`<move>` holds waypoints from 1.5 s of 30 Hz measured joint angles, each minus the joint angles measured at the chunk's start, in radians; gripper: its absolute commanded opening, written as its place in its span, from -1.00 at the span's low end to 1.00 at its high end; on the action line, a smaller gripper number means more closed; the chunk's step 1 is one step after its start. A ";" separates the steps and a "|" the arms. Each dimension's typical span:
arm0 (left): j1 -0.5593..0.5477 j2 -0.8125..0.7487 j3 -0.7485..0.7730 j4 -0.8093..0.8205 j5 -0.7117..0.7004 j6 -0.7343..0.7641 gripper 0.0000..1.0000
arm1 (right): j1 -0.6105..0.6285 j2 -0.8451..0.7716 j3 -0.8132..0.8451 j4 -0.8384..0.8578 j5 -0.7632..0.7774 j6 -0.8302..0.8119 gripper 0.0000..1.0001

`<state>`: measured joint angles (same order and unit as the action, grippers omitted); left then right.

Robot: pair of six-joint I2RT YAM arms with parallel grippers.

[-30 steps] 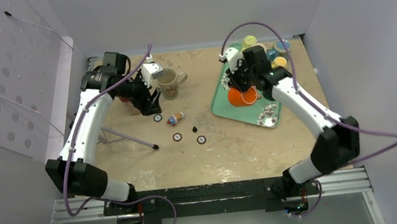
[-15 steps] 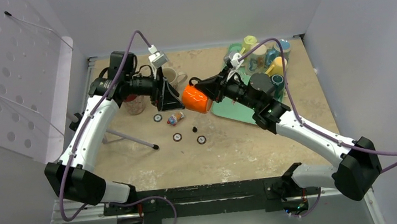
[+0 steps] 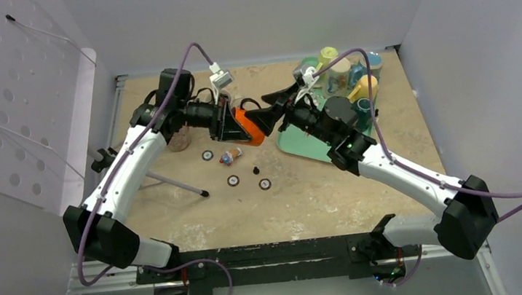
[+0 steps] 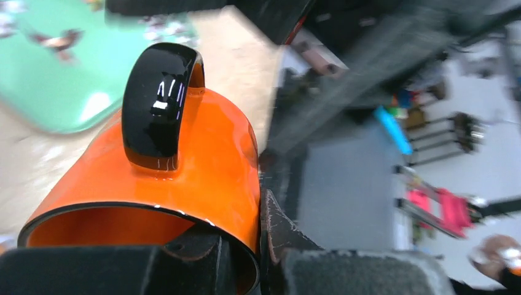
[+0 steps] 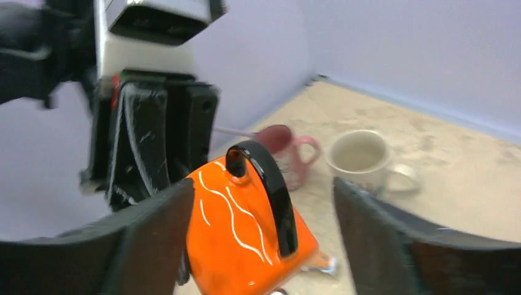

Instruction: Turn the mug right side up

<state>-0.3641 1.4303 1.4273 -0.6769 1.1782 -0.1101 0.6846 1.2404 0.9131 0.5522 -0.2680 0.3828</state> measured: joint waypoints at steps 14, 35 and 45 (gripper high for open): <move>-0.260 0.398 0.275 -0.248 -0.891 0.438 -1.00 | -0.379 -0.169 0.053 -0.529 0.624 -0.082 0.97; -0.293 0.818 0.552 -0.373 -1.108 0.612 -1.00 | -0.438 -0.101 -0.061 -0.573 0.827 0.170 0.73; -0.291 0.817 0.518 -0.345 -1.091 0.656 -0.15 | -0.439 0.185 0.010 -0.605 0.864 0.212 0.90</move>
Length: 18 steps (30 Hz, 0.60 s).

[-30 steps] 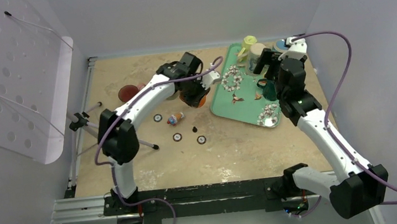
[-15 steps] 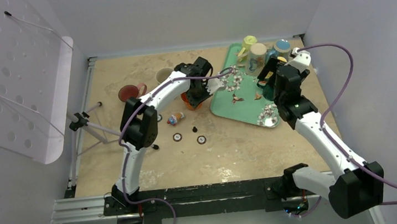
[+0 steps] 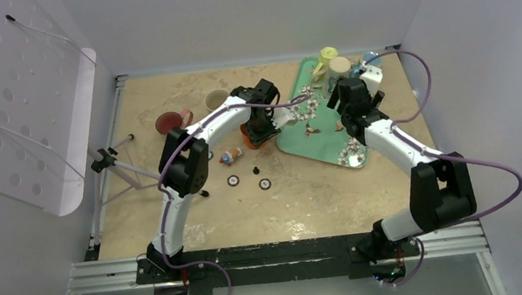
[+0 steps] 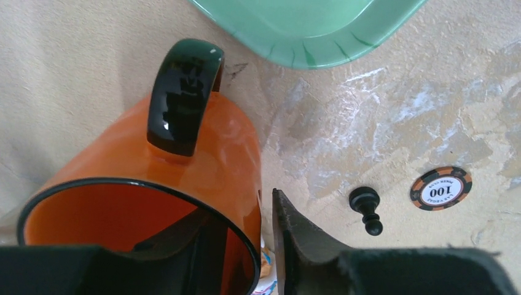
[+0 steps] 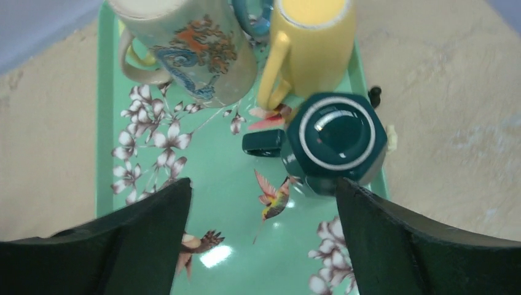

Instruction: Turn the mug right side up

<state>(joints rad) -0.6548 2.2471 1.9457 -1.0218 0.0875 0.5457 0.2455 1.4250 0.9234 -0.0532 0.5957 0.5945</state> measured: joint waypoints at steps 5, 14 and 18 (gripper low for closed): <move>0.002 -0.039 -0.034 -0.003 0.016 0.016 0.20 | 0.000 0.047 0.159 -0.020 -0.072 -0.311 0.97; 0.018 -0.400 -0.124 -0.012 0.161 0.024 0.28 | -0.018 0.273 0.540 -0.264 -0.120 -0.726 0.97; 0.054 -0.640 -0.261 -0.004 0.229 0.028 0.29 | -0.021 0.338 0.541 -0.362 -0.153 -0.879 0.73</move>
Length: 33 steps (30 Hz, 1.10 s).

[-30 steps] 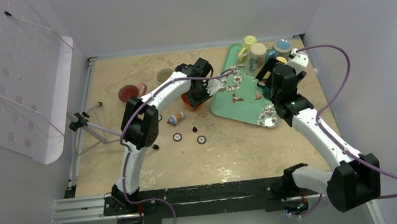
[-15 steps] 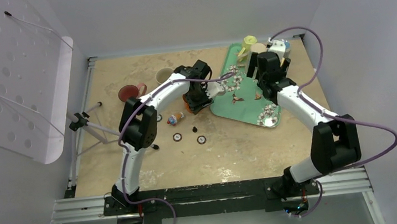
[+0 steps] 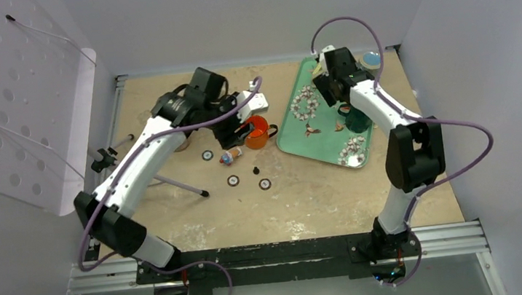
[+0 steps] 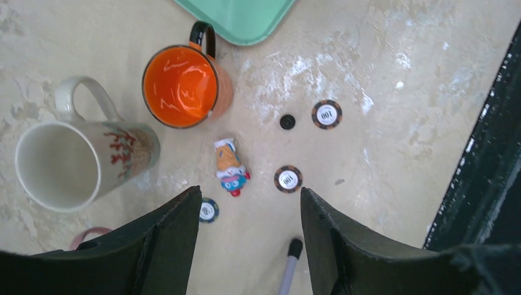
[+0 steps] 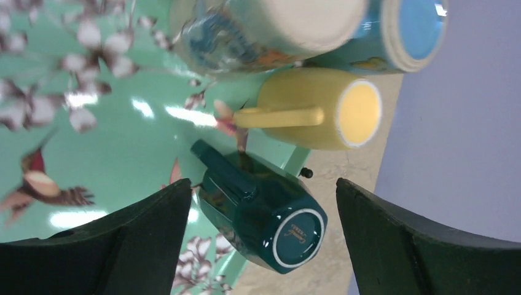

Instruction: Turn the mug right side up

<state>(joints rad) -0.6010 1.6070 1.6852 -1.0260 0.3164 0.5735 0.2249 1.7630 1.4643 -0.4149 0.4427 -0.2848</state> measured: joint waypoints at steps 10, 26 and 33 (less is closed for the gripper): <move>0.058 -0.146 -0.246 0.023 0.109 -0.005 0.28 | 0.000 0.154 0.031 -0.168 -0.069 -0.287 0.72; 0.058 -0.135 -0.247 0.072 0.118 -0.015 0.26 | -0.002 0.301 0.142 -0.285 -0.121 -0.361 0.11; 0.058 -0.135 -0.248 0.076 0.118 -0.015 0.26 | -0.004 0.303 0.161 -0.326 -0.115 -0.333 -1.00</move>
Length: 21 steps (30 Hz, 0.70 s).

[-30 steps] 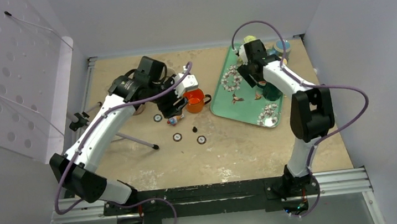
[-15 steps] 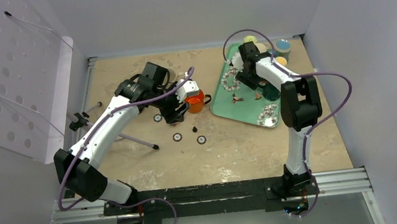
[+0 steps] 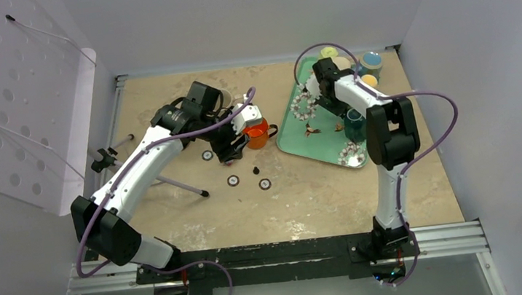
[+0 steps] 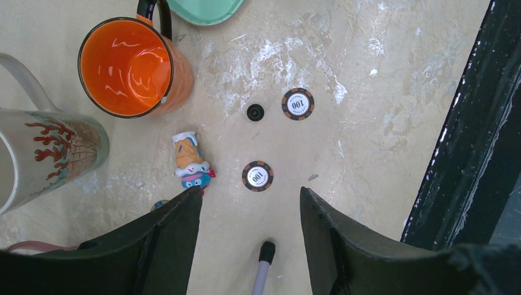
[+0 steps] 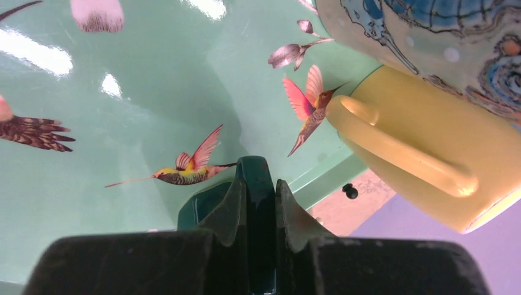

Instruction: Turn the mug right side up

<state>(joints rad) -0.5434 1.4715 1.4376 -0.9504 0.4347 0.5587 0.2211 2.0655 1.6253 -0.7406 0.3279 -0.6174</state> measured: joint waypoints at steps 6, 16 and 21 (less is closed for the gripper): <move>0.000 -0.002 0.000 -0.001 0.000 -0.001 0.26 | 0.006 0.010 0.017 -0.026 -0.008 0.014 -1.00; 0.007 -0.037 0.062 -0.059 0.087 -0.091 0.33 | 0.107 -0.180 -0.031 0.045 -0.137 0.129 -1.00; 0.015 -0.077 0.100 -0.056 0.212 -0.185 0.54 | 0.198 -0.501 -0.169 0.220 -0.187 0.239 -1.00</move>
<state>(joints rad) -0.5285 1.3941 1.5372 -1.0061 0.6464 0.3733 0.4187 1.5646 1.4559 -0.5209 0.1406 -0.3782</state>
